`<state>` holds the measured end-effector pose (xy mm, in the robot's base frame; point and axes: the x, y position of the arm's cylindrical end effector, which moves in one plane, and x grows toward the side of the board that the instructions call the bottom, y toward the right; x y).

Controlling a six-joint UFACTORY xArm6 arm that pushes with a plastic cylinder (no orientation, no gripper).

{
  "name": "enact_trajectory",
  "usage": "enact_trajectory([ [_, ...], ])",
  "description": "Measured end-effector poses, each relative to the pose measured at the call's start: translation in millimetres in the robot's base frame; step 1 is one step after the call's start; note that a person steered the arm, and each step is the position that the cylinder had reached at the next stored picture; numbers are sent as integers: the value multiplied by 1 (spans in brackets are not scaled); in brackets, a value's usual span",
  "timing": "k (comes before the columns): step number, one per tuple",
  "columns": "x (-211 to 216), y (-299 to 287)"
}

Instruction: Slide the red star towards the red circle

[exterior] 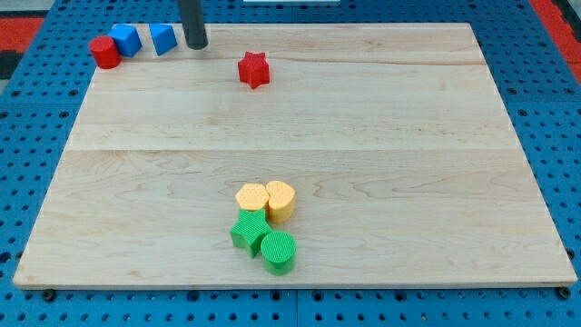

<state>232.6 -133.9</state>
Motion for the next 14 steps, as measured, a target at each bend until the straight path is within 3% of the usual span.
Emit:
enact_trajectory([
  [1, -21, -11],
  [3, -22, -59],
  [4, -22, -54],
  [5, -21, -1],
  [6, -7, 89],
  [7, 25, 168],
  [8, 46, 149],
  [10, 43, 37],
  [13, 122, 59],
  [14, 132, 24],
])
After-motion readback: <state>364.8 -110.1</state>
